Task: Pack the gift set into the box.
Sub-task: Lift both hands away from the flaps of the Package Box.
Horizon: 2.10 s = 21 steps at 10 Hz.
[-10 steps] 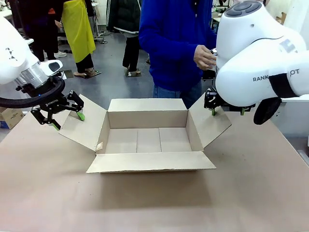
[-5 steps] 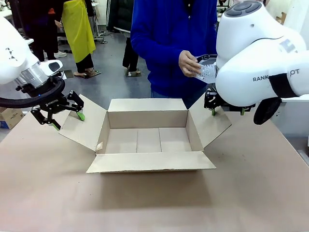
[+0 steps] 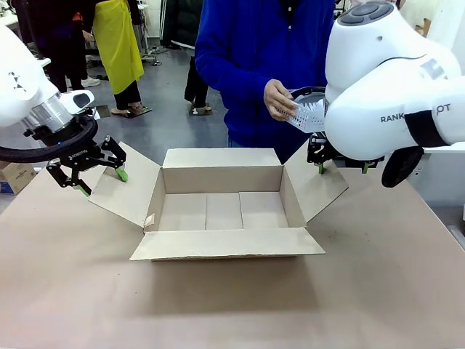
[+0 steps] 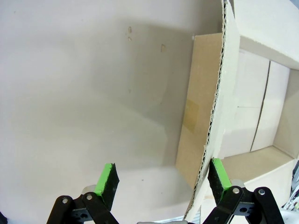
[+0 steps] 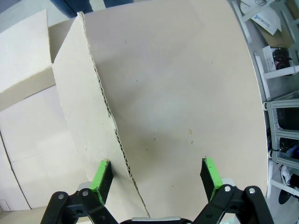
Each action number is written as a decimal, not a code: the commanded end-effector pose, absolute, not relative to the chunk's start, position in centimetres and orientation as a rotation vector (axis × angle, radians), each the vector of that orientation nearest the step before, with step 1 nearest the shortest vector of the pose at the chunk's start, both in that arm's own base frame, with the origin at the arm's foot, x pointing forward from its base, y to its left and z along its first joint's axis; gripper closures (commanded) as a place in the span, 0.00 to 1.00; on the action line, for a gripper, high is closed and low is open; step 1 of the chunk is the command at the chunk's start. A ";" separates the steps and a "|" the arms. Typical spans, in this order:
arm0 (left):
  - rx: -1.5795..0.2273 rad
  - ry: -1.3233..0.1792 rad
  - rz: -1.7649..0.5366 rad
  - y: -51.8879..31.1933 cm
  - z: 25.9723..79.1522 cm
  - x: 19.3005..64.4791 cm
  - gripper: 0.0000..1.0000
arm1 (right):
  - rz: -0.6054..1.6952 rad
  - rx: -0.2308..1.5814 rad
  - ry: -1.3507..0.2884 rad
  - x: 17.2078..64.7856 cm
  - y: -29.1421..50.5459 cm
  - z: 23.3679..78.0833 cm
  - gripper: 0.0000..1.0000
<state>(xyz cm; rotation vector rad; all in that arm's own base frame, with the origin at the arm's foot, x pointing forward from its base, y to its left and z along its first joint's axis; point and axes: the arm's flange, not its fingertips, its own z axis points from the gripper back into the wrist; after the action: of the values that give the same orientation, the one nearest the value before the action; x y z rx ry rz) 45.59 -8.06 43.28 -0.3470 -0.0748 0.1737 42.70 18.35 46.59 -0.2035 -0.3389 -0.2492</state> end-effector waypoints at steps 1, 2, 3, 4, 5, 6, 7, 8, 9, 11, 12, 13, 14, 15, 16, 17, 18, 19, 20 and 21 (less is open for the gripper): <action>-0.332 -0.076 0.185 -8.0 43.4 45.5 0.00 | -0.243 -0.219 -0.350 43.2 18.2 46.8 0.00; -0.332 -0.076 0.185 -8.0 43.4 45.5 0.00 | -0.243 -0.219 -0.350 43.2 18.2 46.8 0.00; -0.332 -0.076 0.185 -8.0 43.4 45.5 0.00 | -0.243 -0.219 -0.350 43.2 18.2 46.8 0.00; -0.332 -0.076 0.185 -8.0 43.4 45.5 0.00 | -0.243 -0.219 -0.350 43.2 18.2 46.8 0.00; -0.332 -0.076 0.185 -8.0 43.4 45.5 0.00 | -0.243 -0.219 -0.350 43.2 18.2 46.8 0.00; -0.332 -0.076 0.185 -8.0 43.4 45.5 0.00 | -0.243 -0.219 -0.350 43.2 18.2 46.8 0.00; -0.332 -0.076 0.185 -8.0 43.4 45.5 0.00 | -0.243 -0.219 -0.350 43.2 18.2 46.8 0.00; -0.332 -0.076 0.185 -8.0 43.4 45.5 0.00 | -0.243 -0.219 -0.350 43.2 18.2 46.8 0.00; -0.332 -0.076 0.185 -8.0 43.4 45.5 0.00 | -0.243 -0.219 -0.350 43.2 18.2 46.8 0.00; -0.332 -0.076 0.185 -8.0 43.4 45.5 0.00 | -0.243 -0.219 -0.350 43.2 18.2 46.8 0.00; -0.332 -0.076 0.185 -8.0 43.4 45.5 0.00 | -0.243 -0.219 -0.350 43.2 18.2 46.8 0.00; -0.332 -0.076 0.185 -8.0 43.4 45.5 0.00 | -0.243 -0.219 -0.350 43.2 18.2 46.8 0.00; -0.332 -0.076 0.185 -8.0 43.4 45.5 0.00 | -0.243 -0.219 -0.350 43.2 18.2 46.8 0.00; -0.332 -0.076 0.185 -8.0 43.4 45.5 0.00 | -0.243 -0.219 -0.350 43.2 18.2 46.8 0.00; -0.332 -0.076 0.185 -8.0 43.4 45.5 0.00 | -0.243 -0.219 -0.350 43.2 18.2 46.8 0.00; -0.332 -0.076 0.185 -8.0 43.4 45.5 0.00 | -0.243 -0.219 -0.350 43.2 18.2 46.8 0.00; -0.332 -0.076 0.185 -8.0 43.4 45.5 0.00 | -0.243 -0.219 -0.350 43.2 18.2 46.8 0.00; -0.332 -0.076 0.185 -8.0 43.4 45.5 0.00 | -0.243 -0.219 -0.350 43.2 18.2 46.8 0.00; -0.332 -0.076 0.185 -8.0 43.4 45.5 0.00 | -0.243 -0.219 -0.350 43.2 18.2 46.8 0.00; -0.332 -0.076 0.185 -8.0 43.4 45.5 0.00 | -0.243 -0.219 -0.350 43.2 18.2 46.8 0.00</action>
<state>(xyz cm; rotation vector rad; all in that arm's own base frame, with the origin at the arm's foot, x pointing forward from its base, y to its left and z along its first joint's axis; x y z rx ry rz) 45.59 -8.06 43.28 -0.3470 -0.0748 0.1737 42.71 18.35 46.59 -0.2035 -0.3389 -0.2492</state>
